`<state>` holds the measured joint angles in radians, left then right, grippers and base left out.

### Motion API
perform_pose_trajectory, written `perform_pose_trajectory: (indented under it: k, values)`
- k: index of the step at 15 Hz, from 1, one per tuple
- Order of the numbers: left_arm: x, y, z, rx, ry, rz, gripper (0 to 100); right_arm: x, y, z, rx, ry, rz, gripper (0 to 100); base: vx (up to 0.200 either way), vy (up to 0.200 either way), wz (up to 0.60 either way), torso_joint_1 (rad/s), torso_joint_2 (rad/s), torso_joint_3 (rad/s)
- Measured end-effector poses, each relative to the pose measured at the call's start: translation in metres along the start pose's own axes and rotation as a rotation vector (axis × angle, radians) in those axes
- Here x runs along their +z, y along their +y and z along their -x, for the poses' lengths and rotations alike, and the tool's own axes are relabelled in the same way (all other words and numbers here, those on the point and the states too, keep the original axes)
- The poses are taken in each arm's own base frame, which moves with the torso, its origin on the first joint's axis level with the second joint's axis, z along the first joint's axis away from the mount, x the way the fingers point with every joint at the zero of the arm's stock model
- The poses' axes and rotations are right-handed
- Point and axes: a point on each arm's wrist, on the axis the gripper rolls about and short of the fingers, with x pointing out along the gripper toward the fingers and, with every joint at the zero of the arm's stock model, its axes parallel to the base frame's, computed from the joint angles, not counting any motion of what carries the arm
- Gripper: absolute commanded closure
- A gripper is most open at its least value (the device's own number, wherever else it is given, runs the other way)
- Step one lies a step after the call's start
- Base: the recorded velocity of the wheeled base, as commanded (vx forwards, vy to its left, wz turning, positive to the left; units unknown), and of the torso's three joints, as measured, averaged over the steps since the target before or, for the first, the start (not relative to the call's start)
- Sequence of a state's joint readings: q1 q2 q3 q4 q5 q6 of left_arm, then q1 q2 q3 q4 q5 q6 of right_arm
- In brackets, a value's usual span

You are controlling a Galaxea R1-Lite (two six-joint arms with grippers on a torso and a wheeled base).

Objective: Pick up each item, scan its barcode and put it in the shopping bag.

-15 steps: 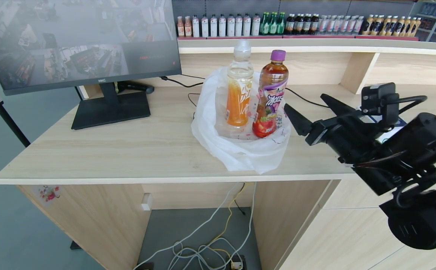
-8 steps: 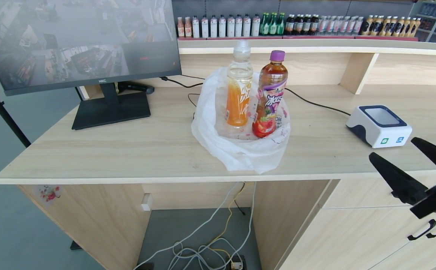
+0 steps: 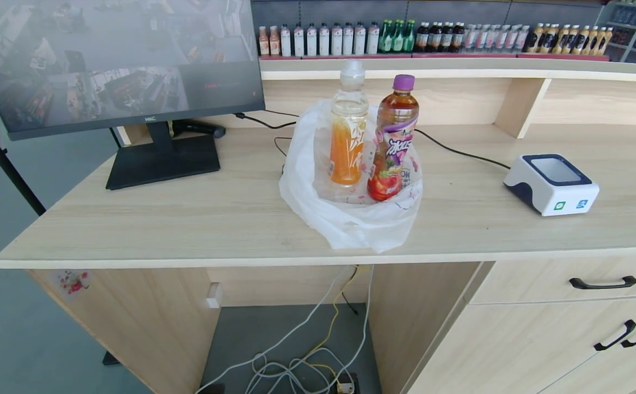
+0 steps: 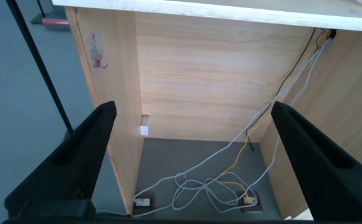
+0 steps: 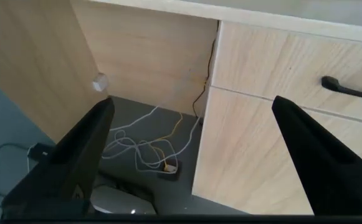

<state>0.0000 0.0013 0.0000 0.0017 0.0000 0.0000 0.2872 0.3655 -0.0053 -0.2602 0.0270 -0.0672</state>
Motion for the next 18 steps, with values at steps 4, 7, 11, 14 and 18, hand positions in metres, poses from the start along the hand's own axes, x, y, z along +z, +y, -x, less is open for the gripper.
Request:
perform_pose_trajectory:
  k: [4, 7, 11, 14, 18]
  values:
    - [0.000, 0.000, 0.000, 0.000, 0.000, 0.000, 0, -0.026, 0.002, 0.026, -0.026, -0.065, 0.016, 0, 0.000, 0.000, 0.00, 0.000, 0.00, 0.000]
    - [0.000, 0.000, 0.000, 0.000, 0.000, 0.000, 0, -0.030, 0.004, 0.024, -0.136, -0.003, -0.004, 0, 0.000, 0.000, 0.00, 0.000, 0.00, 0.000]
    - [0.000, 0.000, 0.000, 0.000, 0.000, 0.000, 0, -0.031, 0.005, 0.024, -0.254, 0.007, -0.051, 0, 0.000, 0.000, 0.00, 0.000, 0.00, 0.000]
    - [0.000, 0.000, 0.000, 0.000, 0.000, 0.000, 0, -0.031, 0.005, 0.025, -0.292, -0.004, -0.064, 0, 0.000, 0.000, 0.00, 0.000, 0.00, 0.000]
    - [0.000, 0.000, 0.000, 0.000, 0.000, 0.000, 0, -0.032, 0.007, 0.027, -0.328, -0.041, -0.062, 0, 0.000, 0.000, 0.00, 0.000, 0.00, 0.000]
